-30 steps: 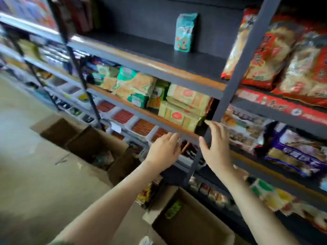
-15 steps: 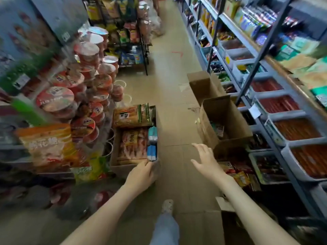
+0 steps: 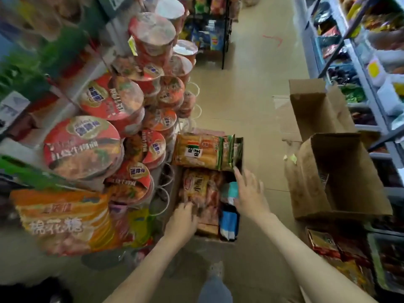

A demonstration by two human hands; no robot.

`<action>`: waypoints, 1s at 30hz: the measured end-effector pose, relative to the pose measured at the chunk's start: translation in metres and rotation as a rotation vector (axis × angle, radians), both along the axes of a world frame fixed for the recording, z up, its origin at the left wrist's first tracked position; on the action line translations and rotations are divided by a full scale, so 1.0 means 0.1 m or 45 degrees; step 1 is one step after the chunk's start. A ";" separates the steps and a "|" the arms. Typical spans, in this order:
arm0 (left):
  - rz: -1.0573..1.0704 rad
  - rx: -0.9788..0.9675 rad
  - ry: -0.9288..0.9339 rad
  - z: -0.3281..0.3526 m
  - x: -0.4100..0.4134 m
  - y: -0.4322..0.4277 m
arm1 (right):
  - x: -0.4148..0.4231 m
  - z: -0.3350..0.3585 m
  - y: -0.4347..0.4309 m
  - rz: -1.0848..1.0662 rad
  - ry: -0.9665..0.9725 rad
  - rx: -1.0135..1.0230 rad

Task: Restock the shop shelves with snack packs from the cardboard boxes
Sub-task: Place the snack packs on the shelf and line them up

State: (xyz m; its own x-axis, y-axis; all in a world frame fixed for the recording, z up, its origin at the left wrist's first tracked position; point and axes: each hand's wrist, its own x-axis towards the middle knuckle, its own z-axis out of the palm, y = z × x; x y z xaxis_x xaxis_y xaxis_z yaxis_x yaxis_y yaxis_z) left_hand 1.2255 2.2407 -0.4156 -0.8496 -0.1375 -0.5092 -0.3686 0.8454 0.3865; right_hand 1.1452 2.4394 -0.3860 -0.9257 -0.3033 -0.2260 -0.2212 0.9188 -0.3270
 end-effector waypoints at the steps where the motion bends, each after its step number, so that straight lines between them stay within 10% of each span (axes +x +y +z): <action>1: 0.075 0.040 -0.057 -0.08 -0.13 -0.06 | -0.21 -0.06 -0.14 0.057 0.025 0.057; 16: 0.599 0.401 -0.137 -0.61 -0.61 -0.24 | -1.60 -0.76 -1.20 0.450 0.095 0.496; 24: 0.951 1.144 0.204 0.09 -1.17 0.54 | -0.91 -0.11 -0.37 -0.045 0.063 -0.019; 30: 0.542 1.494 0.218 0.91 -1.36 1.69 | -0.53 0.78 0.95 -0.480 0.132 -0.217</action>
State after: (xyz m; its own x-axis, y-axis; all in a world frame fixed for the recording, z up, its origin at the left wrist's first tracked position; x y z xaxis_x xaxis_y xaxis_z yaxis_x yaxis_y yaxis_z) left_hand 1.0892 2.4097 -0.3251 -0.9163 0.0434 -0.3982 -0.3979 -0.2121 0.8926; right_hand 1.0919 2.5349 -0.3081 -0.9942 0.0357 -0.1018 0.0801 0.8763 -0.4751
